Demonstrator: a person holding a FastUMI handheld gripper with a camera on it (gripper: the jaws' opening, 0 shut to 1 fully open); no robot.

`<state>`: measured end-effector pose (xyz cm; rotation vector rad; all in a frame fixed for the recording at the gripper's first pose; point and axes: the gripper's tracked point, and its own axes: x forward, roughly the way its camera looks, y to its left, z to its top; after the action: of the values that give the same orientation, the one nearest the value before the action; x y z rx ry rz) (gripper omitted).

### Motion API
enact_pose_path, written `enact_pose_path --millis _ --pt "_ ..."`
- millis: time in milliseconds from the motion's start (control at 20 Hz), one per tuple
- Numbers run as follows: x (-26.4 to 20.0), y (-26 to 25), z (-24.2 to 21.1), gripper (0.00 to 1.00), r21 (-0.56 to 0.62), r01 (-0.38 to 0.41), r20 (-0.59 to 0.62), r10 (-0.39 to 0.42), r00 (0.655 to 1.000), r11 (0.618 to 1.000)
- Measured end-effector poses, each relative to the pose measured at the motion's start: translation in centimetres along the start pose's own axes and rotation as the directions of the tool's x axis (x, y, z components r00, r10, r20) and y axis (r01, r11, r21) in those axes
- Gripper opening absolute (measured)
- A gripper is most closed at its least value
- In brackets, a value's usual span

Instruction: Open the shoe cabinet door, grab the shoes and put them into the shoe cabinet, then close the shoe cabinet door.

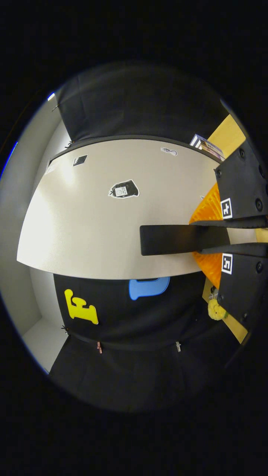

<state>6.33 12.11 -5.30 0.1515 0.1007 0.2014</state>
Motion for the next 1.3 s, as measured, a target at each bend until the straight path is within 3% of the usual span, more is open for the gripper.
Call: enact_pose_path --millis 500,1300 --pt "-5.9 -5.5 0.0 0.18 0.017 -0.025 -0.008 0.025 1.000 1.000" --pt "-11.0 -17.6 0.5 0.13 0.000 0.028 -0.034 -0.028 0.999 1.000"
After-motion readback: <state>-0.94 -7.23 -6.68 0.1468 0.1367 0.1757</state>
